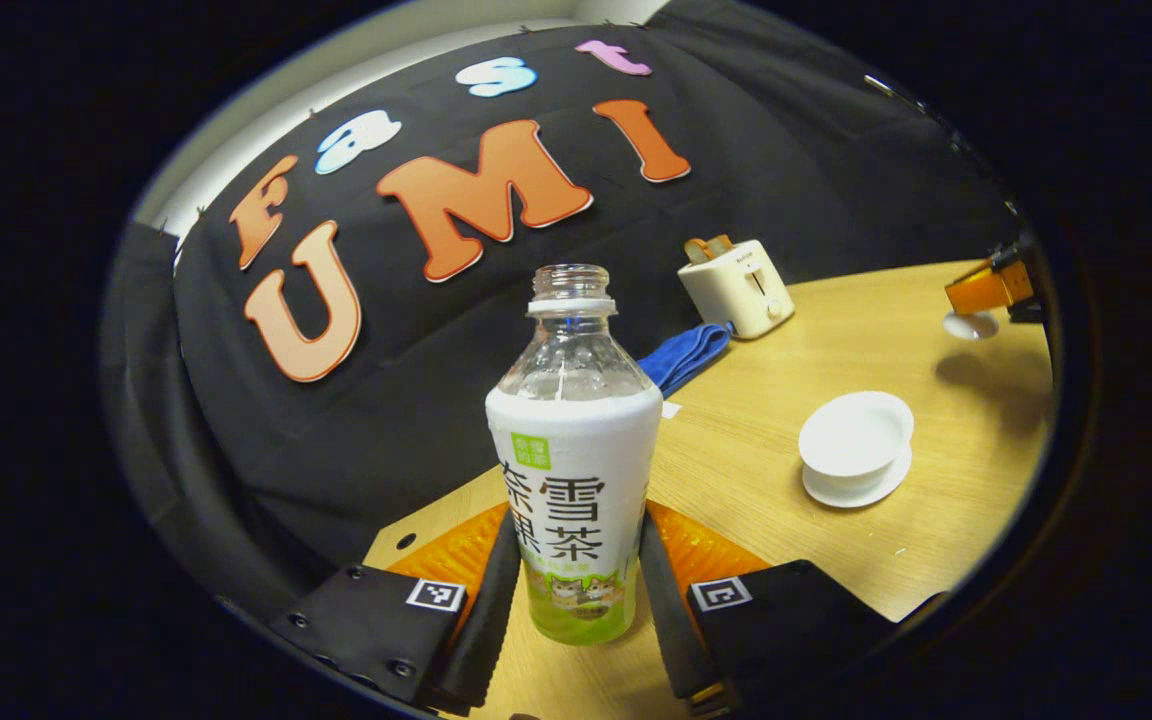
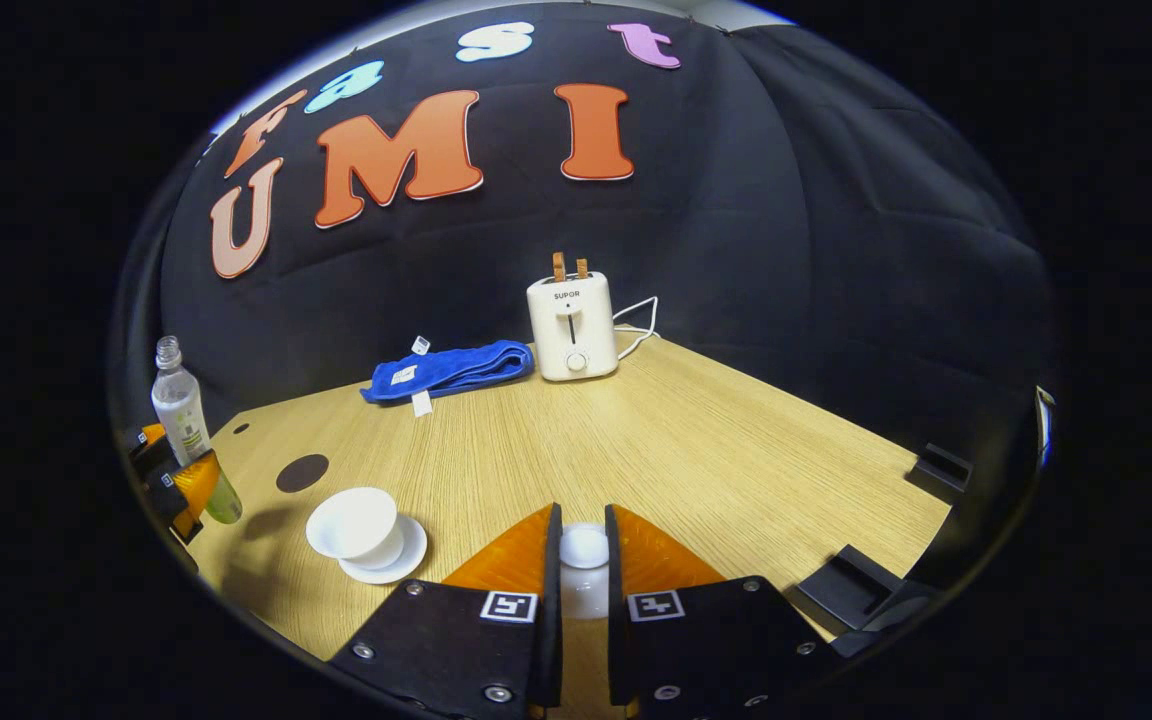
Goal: Open the teacup lid with one hand, grasp the water bottle and pour water into the teacup with the other hand; after pouring, place the water bottle on the coaster and then close the teacup lid.
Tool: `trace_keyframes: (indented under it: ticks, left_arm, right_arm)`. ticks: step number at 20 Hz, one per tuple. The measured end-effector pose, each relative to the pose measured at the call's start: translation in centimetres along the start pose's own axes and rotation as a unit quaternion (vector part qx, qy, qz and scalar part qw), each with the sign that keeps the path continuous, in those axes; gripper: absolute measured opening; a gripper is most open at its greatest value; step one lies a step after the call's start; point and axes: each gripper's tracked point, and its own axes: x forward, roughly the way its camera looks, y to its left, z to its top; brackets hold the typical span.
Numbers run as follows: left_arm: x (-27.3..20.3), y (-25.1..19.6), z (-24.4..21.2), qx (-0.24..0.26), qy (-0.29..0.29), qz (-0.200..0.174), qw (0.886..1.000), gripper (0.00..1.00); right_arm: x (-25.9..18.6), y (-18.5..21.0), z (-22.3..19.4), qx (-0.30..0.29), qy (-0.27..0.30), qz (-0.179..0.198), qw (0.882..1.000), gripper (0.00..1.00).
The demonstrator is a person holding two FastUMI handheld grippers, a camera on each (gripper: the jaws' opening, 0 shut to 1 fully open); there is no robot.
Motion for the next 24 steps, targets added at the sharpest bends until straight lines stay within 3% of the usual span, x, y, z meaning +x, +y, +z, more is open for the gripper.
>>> trace_keyframes:
  ticks: [7,14,24]
  left_arm:
    - [0.8,-0.5,0.0,0.152,0.001,-0.009,0.988,0.66]
    - [1.3,-2.7,0.1,0.237,0.004,-0.037,0.971,0.65]
    - [1.8,-5.0,1.3,0.367,-0.001,-0.069,0.928,0.67]
  right_arm:
    - [-0.3,-0.5,0.0,0.002,0.001,-0.005,1.000,0.19]
    - [-0.4,-0.7,-0.2,0.006,0.004,-0.006,1.000,0.19]
    - [-0.5,-1.8,-0.6,0.014,0.010,-0.010,1.000,0.19]
